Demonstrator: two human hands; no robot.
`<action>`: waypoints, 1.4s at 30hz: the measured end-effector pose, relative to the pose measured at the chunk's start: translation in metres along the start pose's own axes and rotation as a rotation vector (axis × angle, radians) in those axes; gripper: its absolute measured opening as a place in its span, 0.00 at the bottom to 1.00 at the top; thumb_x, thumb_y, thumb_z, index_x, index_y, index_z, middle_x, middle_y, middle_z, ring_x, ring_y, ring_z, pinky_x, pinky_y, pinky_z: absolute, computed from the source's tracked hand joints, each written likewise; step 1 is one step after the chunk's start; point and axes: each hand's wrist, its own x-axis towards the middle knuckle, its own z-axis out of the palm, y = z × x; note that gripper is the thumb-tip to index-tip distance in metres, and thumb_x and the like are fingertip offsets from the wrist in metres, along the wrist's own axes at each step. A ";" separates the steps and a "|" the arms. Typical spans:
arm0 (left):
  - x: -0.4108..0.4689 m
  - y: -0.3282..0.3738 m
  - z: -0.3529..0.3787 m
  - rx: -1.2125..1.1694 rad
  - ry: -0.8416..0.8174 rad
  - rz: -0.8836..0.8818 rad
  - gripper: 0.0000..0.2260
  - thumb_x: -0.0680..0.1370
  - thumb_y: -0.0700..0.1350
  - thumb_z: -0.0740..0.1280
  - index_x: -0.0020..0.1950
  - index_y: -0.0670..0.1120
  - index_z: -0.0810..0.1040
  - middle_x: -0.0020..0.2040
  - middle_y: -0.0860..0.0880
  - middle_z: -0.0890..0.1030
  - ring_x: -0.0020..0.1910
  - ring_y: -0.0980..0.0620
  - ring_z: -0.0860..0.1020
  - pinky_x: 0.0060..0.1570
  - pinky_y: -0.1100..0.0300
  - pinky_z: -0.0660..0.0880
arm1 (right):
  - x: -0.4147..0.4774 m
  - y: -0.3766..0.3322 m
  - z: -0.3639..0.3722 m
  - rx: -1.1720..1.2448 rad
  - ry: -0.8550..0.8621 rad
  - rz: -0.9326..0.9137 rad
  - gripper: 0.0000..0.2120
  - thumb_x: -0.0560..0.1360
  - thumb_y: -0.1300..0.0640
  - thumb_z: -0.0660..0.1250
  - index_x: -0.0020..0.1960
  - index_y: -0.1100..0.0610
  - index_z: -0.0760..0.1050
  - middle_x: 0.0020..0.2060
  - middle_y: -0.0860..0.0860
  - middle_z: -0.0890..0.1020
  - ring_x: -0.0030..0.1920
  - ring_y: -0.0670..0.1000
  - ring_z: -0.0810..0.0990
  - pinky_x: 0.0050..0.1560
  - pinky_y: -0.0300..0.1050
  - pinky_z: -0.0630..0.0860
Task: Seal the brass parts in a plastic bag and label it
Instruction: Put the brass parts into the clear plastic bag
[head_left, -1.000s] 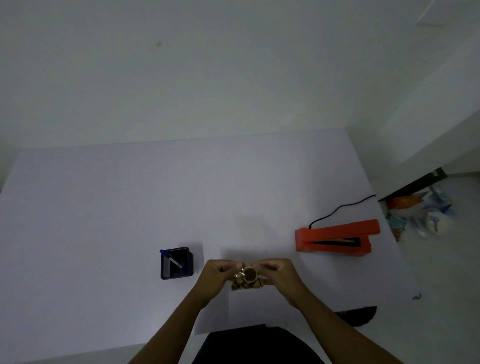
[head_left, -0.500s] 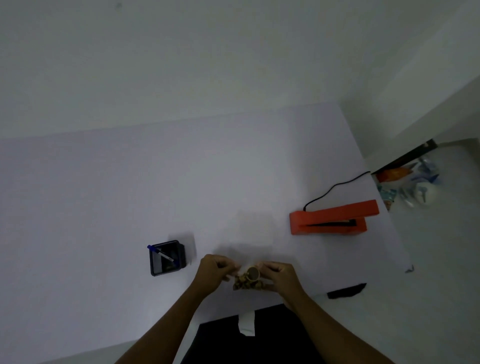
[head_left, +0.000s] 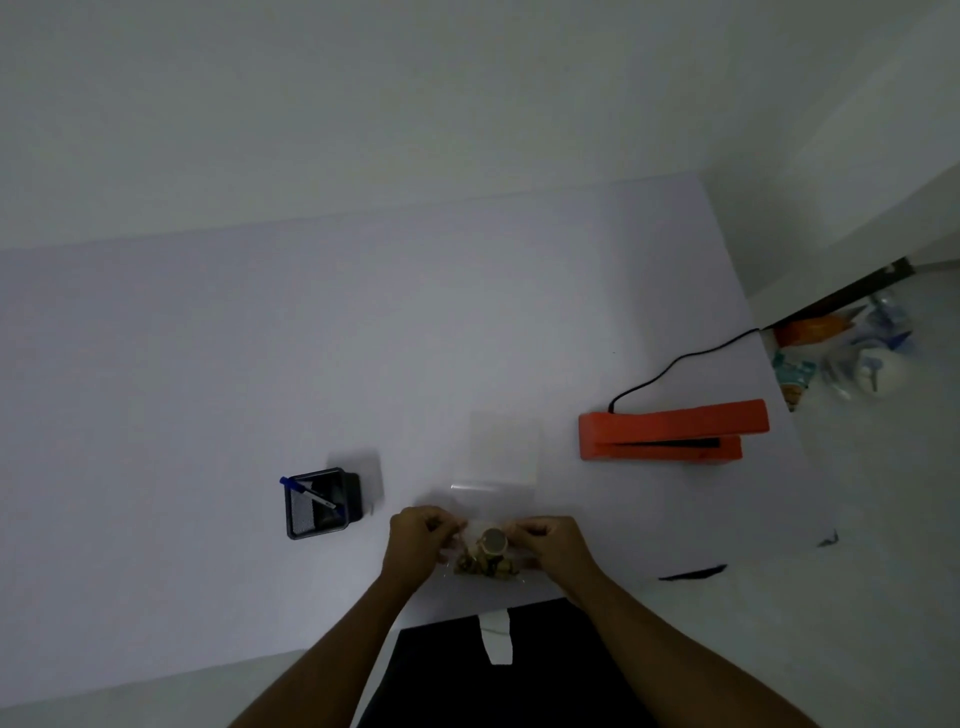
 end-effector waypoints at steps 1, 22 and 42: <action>0.001 0.000 0.000 0.055 0.022 0.010 0.06 0.74 0.43 0.73 0.39 0.42 0.85 0.33 0.47 0.85 0.31 0.51 0.83 0.31 0.57 0.81 | 0.000 0.000 0.001 -0.012 0.004 -0.001 0.02 0.71 0.59 0.75 0.40 0.54 0.86 0.38 0.54 0.87 0.39 0.50 0.85 0.39 0.47 0.82; -0.011 0.024 0.013 0.629 -0.083 0.396 0.13 0.79 0.49 0.63 0.61 0.45 0.76 0.57 0.47 0.77 0.55 0.49 0.75 0.55 0.55 0.73 | 0.021 0.019 0.021 -0.018 0.029 0.179 0.03 0.68 0.55 0.78 0.38 0.54 0.86 0.38 0.59 0.87 0.40 0.57 0.85 0.46 0.58 0.83; -0.026 0.007 0.056 1.153 -0.237 0.271 0.42 0.68 0.74 0.48 0.75 0.52 0.58 0.74 0.36 0.61 0.73 0.36 0.58 0.68 0.45 0.61 | 0.019 -0.015 0.023 0.380 -0.032 0.095 0.14 0.81 0.57 0.62 0.52 0.68 0.80 0.46 0.62 0.86 0.48 0.58 0.86 0.48 0.47 0.81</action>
